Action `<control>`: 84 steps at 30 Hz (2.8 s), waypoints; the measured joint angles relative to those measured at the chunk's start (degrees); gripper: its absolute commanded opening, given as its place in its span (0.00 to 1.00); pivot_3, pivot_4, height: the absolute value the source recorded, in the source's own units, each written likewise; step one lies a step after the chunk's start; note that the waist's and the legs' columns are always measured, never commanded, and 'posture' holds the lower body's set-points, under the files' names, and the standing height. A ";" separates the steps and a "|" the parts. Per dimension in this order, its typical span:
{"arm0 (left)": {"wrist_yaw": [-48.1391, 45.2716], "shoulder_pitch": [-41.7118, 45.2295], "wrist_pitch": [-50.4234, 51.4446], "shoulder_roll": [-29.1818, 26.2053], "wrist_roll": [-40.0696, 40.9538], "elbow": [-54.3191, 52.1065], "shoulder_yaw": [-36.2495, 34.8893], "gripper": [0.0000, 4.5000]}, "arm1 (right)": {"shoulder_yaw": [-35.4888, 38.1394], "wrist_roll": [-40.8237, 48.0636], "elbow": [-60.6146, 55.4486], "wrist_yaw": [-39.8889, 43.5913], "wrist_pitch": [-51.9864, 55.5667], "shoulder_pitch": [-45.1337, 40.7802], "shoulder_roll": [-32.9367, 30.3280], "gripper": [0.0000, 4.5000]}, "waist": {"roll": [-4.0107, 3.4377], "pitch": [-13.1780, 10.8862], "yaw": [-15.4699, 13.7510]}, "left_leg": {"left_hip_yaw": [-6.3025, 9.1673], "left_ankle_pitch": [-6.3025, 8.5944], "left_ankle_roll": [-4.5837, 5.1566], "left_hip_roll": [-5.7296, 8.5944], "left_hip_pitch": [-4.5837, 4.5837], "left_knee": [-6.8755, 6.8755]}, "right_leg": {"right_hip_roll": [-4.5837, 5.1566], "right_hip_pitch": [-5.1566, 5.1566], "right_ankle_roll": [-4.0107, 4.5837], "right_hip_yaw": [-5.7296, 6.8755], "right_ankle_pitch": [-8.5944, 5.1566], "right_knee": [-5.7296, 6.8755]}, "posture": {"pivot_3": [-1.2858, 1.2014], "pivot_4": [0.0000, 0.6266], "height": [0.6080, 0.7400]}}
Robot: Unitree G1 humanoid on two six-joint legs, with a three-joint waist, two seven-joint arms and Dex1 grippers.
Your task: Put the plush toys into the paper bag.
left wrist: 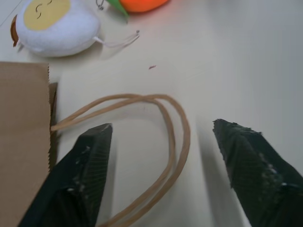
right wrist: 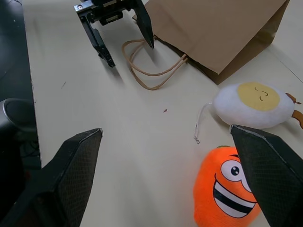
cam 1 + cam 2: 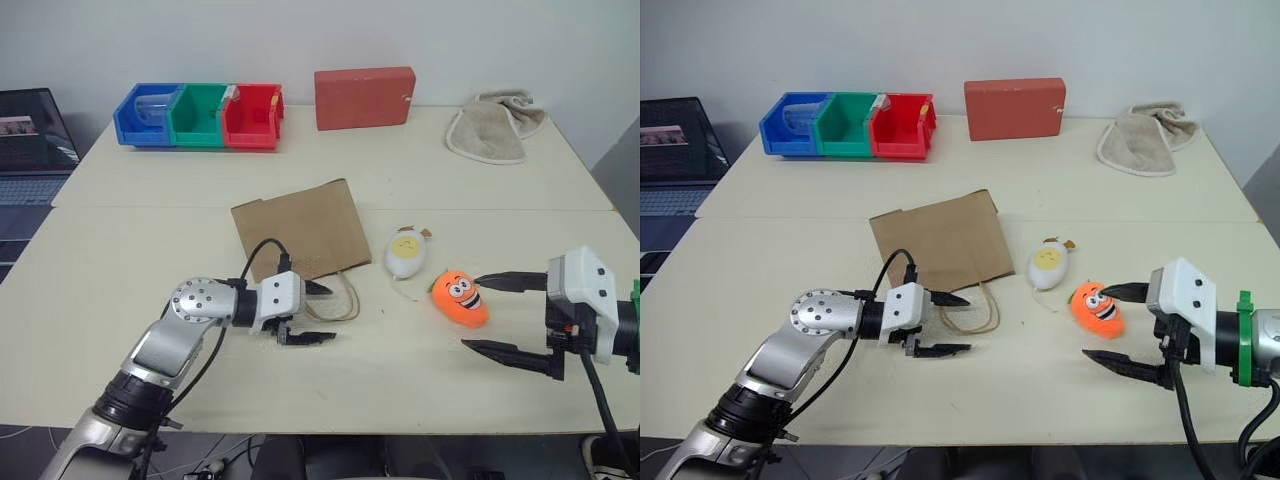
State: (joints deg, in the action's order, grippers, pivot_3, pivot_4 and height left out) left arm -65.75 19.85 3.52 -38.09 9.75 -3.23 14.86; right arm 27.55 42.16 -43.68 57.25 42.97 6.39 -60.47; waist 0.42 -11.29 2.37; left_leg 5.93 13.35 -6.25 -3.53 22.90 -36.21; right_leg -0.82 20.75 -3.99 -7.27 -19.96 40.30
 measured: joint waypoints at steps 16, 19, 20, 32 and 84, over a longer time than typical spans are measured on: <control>-2.62 2.66 -5.54 1.93 -1.98 6.82 0.99 0.01 | -3.25 1.10 -2.20 -5.04 0.10 0.00 1.35 1.00 | 0.00 0.00 -0.18 | 0.12 0.00 0.00 0.01 -0.01 -0.02 | -0.01 -0.07 0.00 0.08 0.00 -0.01 | 0.52 0.24 1.00; -3.95 4.35 -1.83 1.65 1.15 4.76 0.07 0.01 | -5.92 1.06 -2.86 -7.38 -0.30 -2.10 2.92 1.00 | 0.01 0.00 -0.15 | 0.13 0.00 0.00 0.01 0.00 -0.03 | -0.01 -0.09 -0.01 0.10 0.00 -0.01 | 0.52 0.24 1.00; -4.55 4.81 -0.49 1.29 2.25 3.86 -0.50 0.01 | -6.71 0.97 -2.98 -7.90 -0.57 -2.77 3.40 1.00 | 0.00 0.00 -0.11 | 0.13 0.00 0.00 0.01 0.01 -0.02 | -0.01 -0.08 0.00 0.10 0.00 -0.02 | 0.52 0.24 1.00; -3.77 19.00 28.00 2.34 22.64 1.42 -11.08 0.00 | -26.99 -5.33 -0.71 -19.69 -1.74 -14.47 17.77 0.65 | 0.06 -0.02 0.31 | 0.29 -0.01 -0.01 0.02 0.03 -0.09 | -0.03 -0.14 -0.01 0.23 -0.01 -0.06 | 0.52 0.24 1.00; 4.89 34.34 39.49 -3.61 29.12 9.52 -21.04 0.00 | -50.31 -40.92 51.76 -37.18 -19.25 -33.32 60.60 0.01 | 0.16 0.03 1.44 | 0.37 -0.20 -0.33 -0.03 0.24 0.12 | -0.08 0.56 0.02 0.32 -0.01 0.54 | 0.52 0.24 1.00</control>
State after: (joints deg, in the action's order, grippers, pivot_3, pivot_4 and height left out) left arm -60.86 54.19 43.01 -41.70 38.87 6.29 -6.18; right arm -22.76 1.24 8.09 20.07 23.72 -26.93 0.13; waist 0.58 -11.26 3.81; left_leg 6.30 13.15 -6.58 -3.56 23.14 -36.09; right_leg -0.90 21.31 -3.97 -6.95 -19.98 40.84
